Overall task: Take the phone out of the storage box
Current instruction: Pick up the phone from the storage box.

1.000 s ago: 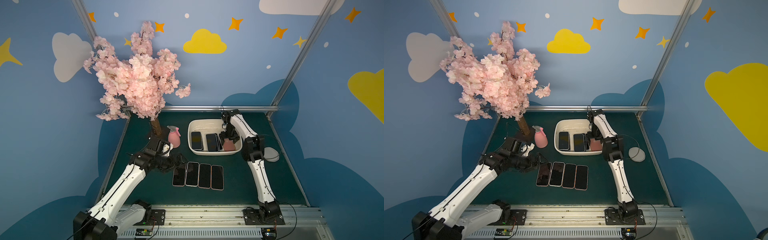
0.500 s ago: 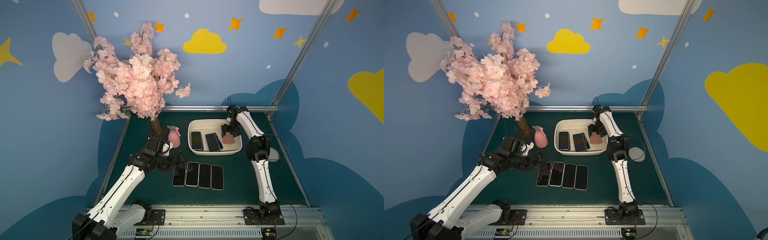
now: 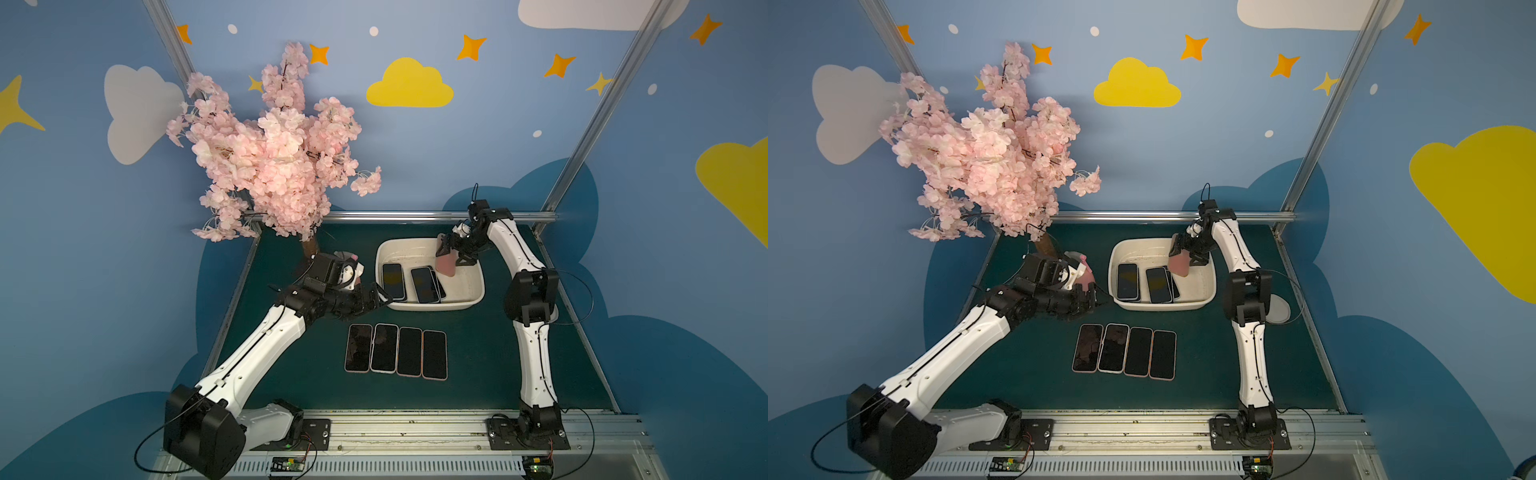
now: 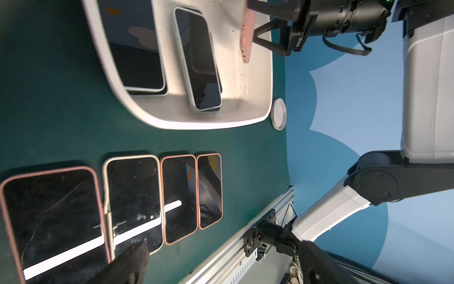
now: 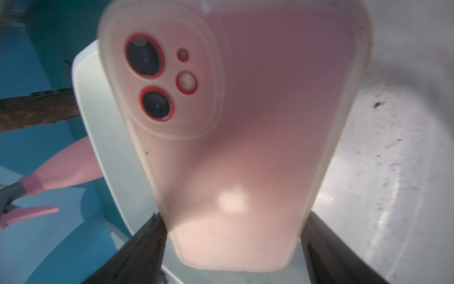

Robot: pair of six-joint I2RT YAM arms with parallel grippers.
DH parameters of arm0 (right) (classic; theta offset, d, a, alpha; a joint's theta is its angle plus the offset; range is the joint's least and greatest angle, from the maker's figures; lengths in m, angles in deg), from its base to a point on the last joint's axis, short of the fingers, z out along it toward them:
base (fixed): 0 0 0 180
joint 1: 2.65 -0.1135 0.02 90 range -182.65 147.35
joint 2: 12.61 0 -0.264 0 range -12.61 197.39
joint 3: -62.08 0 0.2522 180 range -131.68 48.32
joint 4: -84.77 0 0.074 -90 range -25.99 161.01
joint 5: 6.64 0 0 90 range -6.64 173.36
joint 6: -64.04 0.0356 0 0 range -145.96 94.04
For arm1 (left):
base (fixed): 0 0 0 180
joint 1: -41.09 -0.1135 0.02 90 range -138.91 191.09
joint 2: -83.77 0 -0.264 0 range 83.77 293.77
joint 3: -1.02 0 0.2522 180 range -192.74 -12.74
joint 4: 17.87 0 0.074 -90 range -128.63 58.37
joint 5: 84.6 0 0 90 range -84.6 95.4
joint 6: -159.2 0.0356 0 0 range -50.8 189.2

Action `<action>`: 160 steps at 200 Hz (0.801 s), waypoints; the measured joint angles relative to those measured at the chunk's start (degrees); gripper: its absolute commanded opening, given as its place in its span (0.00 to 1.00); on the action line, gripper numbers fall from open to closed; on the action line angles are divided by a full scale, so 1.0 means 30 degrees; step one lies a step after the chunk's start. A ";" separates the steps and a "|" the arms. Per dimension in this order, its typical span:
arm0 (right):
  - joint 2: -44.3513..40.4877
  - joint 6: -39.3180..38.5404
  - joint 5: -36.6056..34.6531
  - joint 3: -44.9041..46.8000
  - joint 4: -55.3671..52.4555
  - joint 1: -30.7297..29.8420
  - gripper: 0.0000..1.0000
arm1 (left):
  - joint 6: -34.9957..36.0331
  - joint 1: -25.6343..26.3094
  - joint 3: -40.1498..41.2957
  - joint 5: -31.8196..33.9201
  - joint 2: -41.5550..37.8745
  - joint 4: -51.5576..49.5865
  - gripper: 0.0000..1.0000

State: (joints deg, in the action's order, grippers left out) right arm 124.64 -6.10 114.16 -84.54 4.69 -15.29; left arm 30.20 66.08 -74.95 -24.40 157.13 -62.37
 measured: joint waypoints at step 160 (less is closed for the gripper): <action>-0.6688 0.4728 0.3956 0.7737 0.5748 -0.5450 0.66 | 0.1778 0.2871 -0.6798 0.5180 0.5253 -0.2477 0.76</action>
State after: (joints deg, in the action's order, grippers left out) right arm 104.57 8.09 126.03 -61.33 21.93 -31.64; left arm 35.53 74.69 -95.35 -8.86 172.89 -69.80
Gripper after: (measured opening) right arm 0.815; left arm 0.761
